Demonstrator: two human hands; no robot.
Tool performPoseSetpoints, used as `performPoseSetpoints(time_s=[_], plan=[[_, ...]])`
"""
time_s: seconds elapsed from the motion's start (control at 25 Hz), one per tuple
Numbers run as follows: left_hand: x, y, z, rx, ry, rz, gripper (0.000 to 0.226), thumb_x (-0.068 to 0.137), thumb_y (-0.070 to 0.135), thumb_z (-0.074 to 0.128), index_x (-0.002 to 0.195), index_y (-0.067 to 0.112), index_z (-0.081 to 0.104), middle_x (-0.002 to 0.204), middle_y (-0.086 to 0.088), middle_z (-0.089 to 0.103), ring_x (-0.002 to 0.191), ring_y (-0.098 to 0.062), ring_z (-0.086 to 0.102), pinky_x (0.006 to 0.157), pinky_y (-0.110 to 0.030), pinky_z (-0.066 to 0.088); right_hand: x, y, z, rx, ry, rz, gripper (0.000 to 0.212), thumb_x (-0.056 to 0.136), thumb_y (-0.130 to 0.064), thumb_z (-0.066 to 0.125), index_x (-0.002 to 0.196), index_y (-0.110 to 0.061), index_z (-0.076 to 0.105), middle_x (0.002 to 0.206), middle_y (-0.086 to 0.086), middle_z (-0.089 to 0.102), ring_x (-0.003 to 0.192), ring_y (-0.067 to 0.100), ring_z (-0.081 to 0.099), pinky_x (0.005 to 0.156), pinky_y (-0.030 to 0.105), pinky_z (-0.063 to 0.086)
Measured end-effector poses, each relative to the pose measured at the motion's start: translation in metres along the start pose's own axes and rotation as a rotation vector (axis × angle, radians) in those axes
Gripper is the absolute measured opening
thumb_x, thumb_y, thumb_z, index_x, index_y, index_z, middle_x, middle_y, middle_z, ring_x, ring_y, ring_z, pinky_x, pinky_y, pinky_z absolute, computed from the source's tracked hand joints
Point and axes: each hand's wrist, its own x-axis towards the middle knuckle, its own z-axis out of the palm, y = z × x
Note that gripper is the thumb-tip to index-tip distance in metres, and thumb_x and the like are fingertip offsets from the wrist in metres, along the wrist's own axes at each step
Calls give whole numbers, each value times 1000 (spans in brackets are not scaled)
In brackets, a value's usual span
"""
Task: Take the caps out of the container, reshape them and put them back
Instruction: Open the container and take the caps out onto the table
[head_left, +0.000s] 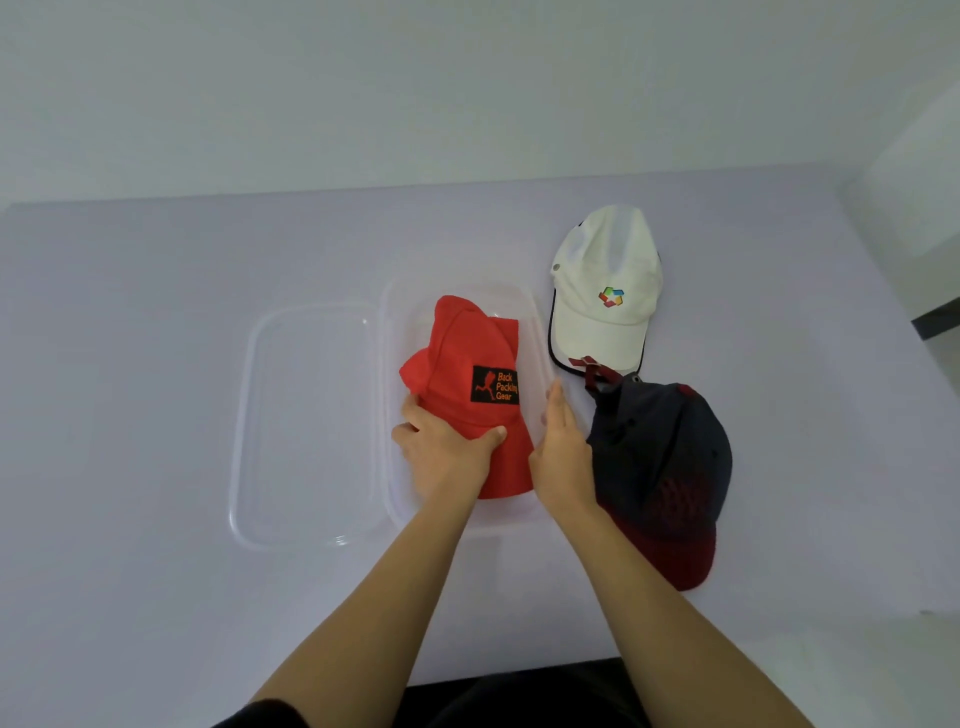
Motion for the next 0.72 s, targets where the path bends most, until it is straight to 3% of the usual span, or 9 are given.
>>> performPoseSetpoints(time_s=[0.12,0.24,0.36,0.48,0.56,0.64,0.72], plan=[[-4,1,-4,-115,-9,15,107,62,28,85,143,18,17,138,-15,33,114,-34,52,89,-38,43,1,-5,0,28,-19,-11,71,87,11,37,149,-10,9,158,3,16,135,27,37,100,33,40],[-14,8,-16,-120,56,62,100,66,26,83,143,14,21,137,-12,36,116,-32,51,89,-35,41,-3,-9,-6,207,-57,-7,58,96,-1,34,149,-10,11,158,5,16,144,19,20,108,19,19],[-27,23,-32,-179,169,118,96,63,29,83,140,13,28,135,-9,43,117,-28,51,95,-38,44,-5,-18,-32,424,17,-9,52,101,-22,31,149,-14,13,158,2,16,145,14,14,114,24,11],[-44,55,-40,-407,185,144,88,61,27,85,133,17,35,125,2,54,108,-19,57,87,-34,48,-5,-32,-79,648,8,5,55,100,-35,34,149,-23,13,156,-3,21,142,13,23,116,36,23],[-60,82,-27,-574,97,164,80,62,23,84,128,19,39,117,7,58,103,-14,61,85,-32,50,-2,-26,-118,829,-124,52,63,95,-41,45,149,-28,14,150,-7,30,133,12,37,108,35,36],[-78,106,1,-623,8,205,79,60,23,84,127,21,42,115,9,61,103,-11,62,89,-34,52,3,1,-158,1002,-245,45,64,89,-30,61,143,-23,28,139,-8,46,118,8,53,99,34,46],[-91,124,40,-578,-70,278,91,56,32,82,134,22,37,125,7,57,110,-11,60,96,-37,50,9,41,-192,1120,-224,44,55,83,-10,68,131,-16,43,125,-2,60,105,8,63,90,33,53]])
